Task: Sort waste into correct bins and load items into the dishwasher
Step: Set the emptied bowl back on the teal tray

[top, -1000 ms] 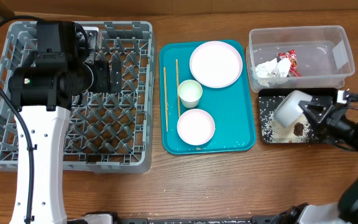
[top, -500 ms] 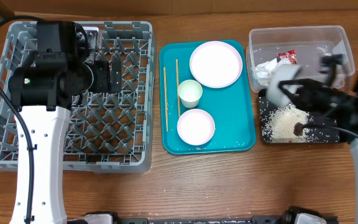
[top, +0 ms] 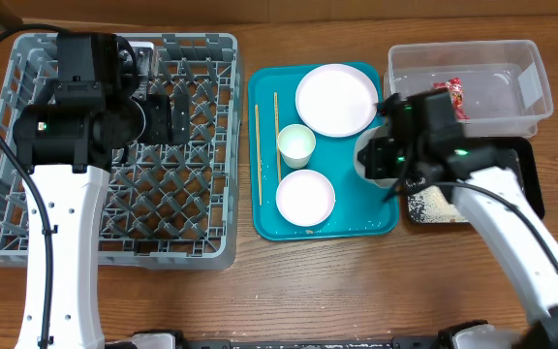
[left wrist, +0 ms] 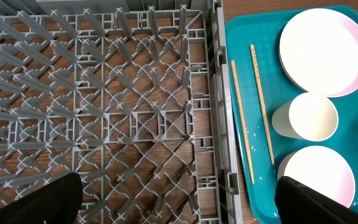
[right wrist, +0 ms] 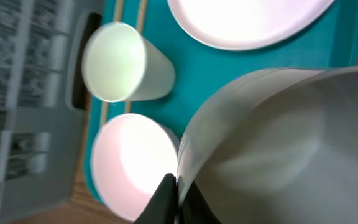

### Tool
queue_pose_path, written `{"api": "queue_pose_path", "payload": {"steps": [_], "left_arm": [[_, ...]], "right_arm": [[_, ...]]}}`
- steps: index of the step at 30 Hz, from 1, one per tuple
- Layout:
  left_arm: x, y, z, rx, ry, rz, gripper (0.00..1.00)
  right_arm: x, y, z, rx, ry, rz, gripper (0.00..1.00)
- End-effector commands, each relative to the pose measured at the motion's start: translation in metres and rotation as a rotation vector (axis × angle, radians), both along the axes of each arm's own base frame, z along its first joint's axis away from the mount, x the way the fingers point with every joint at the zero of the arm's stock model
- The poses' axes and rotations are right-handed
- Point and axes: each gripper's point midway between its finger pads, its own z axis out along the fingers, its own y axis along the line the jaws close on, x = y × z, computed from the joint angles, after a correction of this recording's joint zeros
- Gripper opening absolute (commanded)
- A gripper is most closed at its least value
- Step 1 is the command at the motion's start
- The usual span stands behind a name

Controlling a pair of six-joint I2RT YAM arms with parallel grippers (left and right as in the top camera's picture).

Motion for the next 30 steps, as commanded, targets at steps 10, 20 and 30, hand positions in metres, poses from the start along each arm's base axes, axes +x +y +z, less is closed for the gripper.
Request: {"api": "queue_pose_path", "payload": {"steps": [10, 20, 30], "left_arm": [[0.003, 0.0, 0.007, 0.004, -0.018, -0.002, 1.0], [0.003, 0.0, 0.007, 0.004, -0.018, -0.002, 1.0], [0.003, 0.0, 0.007, 0.004, -0.018, -0.002, 1.0]], "right_arm": [[0.01, 0.003, -0.07, -0.123, 0.144, -0.049, 0.15], [0.028, 0.019, -0.031, -0.045, 0.118, -0.059, 0.56], [0.071, 0.049, -0.013, 0.02, 0.01, -0.104, 0.67]]}}
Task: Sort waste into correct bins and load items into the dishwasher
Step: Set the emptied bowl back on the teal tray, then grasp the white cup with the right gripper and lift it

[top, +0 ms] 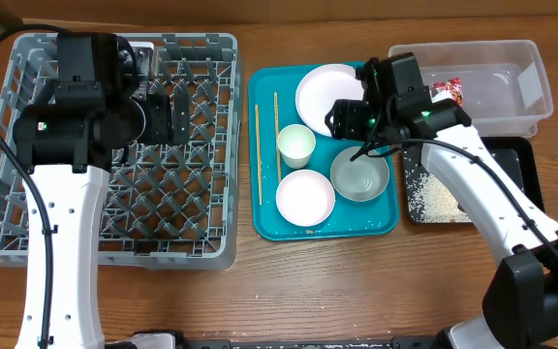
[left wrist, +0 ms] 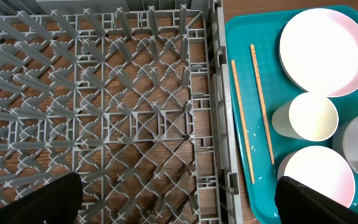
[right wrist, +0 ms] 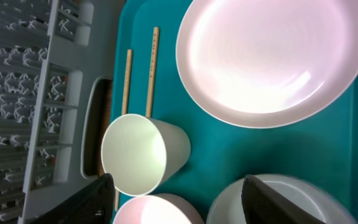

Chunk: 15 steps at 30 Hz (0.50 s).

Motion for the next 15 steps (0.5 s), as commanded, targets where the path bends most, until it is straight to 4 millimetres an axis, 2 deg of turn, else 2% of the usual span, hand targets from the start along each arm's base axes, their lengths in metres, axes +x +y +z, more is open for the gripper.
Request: {"api": "queue_pose_path", "payload": {"steps": [1, 7, 8, 10, 15], "left_arm": [[0.003, 0.0, 0.007, 0.004, -0.018, -0.002, 1.0], [0.003, 0.0, 0.007, 0.004, -0.018, -0.002, 1.0], [0.003, 0.0, 0.007, 0.004, -0.018, -0.002, 1.0], [0.003, 0.0, 0.007, 0.004, -0.018, -0.002, 1.0], [0.003, 0.0, 0.007, 0.004, -0.018, -0.002, 1.0]], "right_arm": [[0.0, 0.018, -0.029, -0.013, 0.06, 0.003, 0.67], [-0.01, 0.042, -0.084, -0.086, 0.151, 0.039, 0.65], [-0.013, 0.042, -0.096, -0.111, 0.173, 0.03, 0.59], [-0.014, 0.041, -0.104, -0.129, 0.187, 0.023, 0.46], [-0.01, 0.043, -0.098, -0.114, 0.182, 0.003, 0.11]]}}
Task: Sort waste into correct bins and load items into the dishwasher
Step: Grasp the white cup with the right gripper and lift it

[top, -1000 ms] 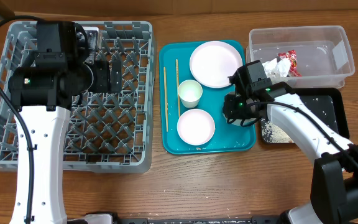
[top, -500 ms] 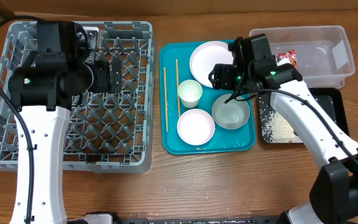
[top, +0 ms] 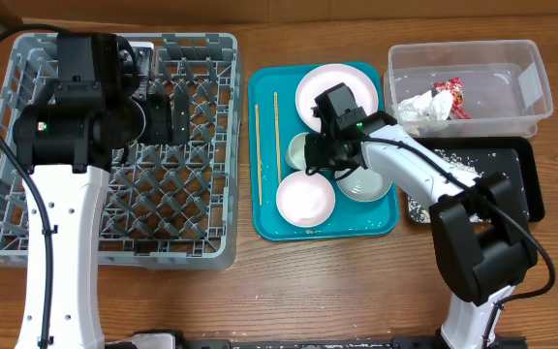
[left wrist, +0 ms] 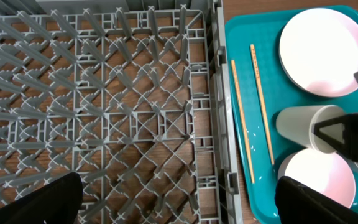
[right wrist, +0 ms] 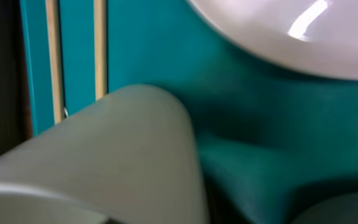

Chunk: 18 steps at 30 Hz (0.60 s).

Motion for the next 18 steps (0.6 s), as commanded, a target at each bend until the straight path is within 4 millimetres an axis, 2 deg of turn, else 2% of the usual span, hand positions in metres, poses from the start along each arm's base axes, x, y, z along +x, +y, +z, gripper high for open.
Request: {"api": "queue_pose_path", "payload": {"steps": [1, 5, 12, 15, 18], "left_arm": [[0.003, 0.001, 0.007, 0.005, -0.019, -0.002, 1.0], [0.003, 0.001, 0.007, 0.005, -0.019, -0.002, 1.0], [0.003, 0.001, 0.007, 0.005, -0.019, -0.002, 1.0], [0.003, -0.002, 0.007, -0.012, -0.022, -0.002, 1.0], [0.001, -0.013, 0.008, -0.105, -0.008, 0.011, 1.0]], "right_arm": [[0.014, 0.0, 0.018, 0.013, -0.044, -0.036, 0.04], [0.021, 0.003, 0.05, 0.024, -0.067, -0.035, 0.04], [0.022, -0.004, 0.147, 0.084, -0.111, -0.044, 0.04], [0.015, -0.002, 0.181, 0.225, -0.096, 0.001, 0.04], [0.008, 0.001, 0.204, 0.426, -0.053, 0.086, 0.04]]}}
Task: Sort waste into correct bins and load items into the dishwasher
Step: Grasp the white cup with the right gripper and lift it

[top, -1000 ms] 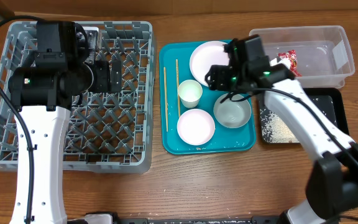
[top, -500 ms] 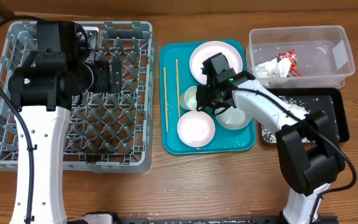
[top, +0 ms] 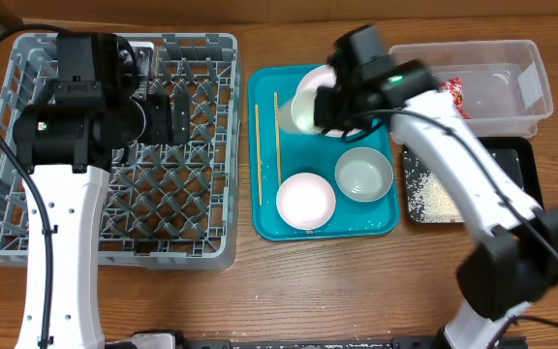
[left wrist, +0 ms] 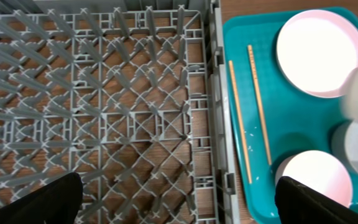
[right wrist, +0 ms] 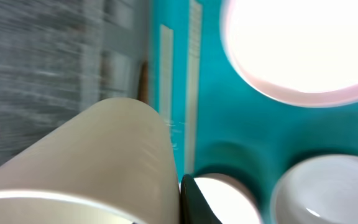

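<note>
My right gripper [top: 327, 103] is shut on a pale green cup [top: 296, 114], held tilted above the upper part of the teal tray [top: 264, 208]. In the right wrist view the cup [right wrist: 98, 155] fills the lower left, with one dark finger [right wrist: 194, 199] against its side. On the tray lie a white plate [right wrist: 303, 50], two chopsticks [top: 257, 145], a small white bowl [top: 305, 200] and a grey bowl [top: 363, 175]. My left gripper [left wrist: 179, 208] hangs open over the grey dish rack [top: 211, 252], nothing between its fingers.
A clear plastic bin [top: 511, 68] with a red wrapper [top: 453, 95] stands at the back right. In front of it lies a black tray [top: 521, 189] with scattered white grains. The rack's upright tines [left wrist: 104, 93] cover its whole floor.
My right gripper was down at the cup between the plate and the white bowl. Now it holds the cup higher, over the tray's upper part. The left arm has barely moved.
First my right gripper held the grey bowl at the tray's right edge. Then the bowl lay on the tray and the gripper stood open above the plate. After that it was low around the cup, which is now lifted in its grip.
</note>
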### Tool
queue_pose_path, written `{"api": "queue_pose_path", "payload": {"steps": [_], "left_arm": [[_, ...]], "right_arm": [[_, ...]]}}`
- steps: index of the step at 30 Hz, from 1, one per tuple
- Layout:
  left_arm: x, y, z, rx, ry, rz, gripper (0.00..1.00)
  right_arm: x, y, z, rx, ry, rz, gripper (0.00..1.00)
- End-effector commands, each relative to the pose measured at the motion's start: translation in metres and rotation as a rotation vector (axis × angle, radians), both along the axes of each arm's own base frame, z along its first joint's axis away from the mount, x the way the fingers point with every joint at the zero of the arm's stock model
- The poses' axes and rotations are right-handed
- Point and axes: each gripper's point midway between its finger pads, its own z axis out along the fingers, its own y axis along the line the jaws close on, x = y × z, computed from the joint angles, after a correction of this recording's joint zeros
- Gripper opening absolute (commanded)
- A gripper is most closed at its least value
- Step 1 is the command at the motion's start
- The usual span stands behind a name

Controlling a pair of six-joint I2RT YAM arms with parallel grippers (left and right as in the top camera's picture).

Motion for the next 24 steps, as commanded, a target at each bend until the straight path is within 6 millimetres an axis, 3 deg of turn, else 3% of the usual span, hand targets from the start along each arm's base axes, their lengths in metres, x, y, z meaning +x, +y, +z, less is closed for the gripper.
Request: {"api": "queue_pose_path", "payload": {"steps": [1, 7, 10, 12, 15, 24], "left_arm": [[0.002, -0.012, 0.008, -0.094, -0.009, 0.013, 1.0], [-0.006, -0.027, 0.005, -0.22, 0.041, 0.043, 1.0], [-0.005, -0.05, 0.013, -0.418, 0.072, 0.078, 1.0], [-0.004, -0.072, 0.022, -0.546, 0.084, 0.006, 1.0], [-0.006, -0.111, 0.034, -0.768, 0.156, -0.13, 1.0], [-0.005, -0.16, 0.032, -1.234, 0.474, -0.339, 1.0]], "right_arm": [[-0.012, 0.006, 0.047, 0.287, 0.01, 0.142, 0.04], [-0.018, -0.005, 0.079, 0.672, -0.031, 0.339, 0.04], [-0.023, -0.006, 0.079, 0.769, -0.048, 0.397, 0.04], [-0.028, -0.005, 0.08, 0.826, -0.061, 0.445, 0.04], [-0.03, -0.004, 0.079, 0.849, -0.065, 0.464, 0.04], [-0.024, -0.003, 0.077, 0.826, -0.08, 0.449, 0.04]]}}
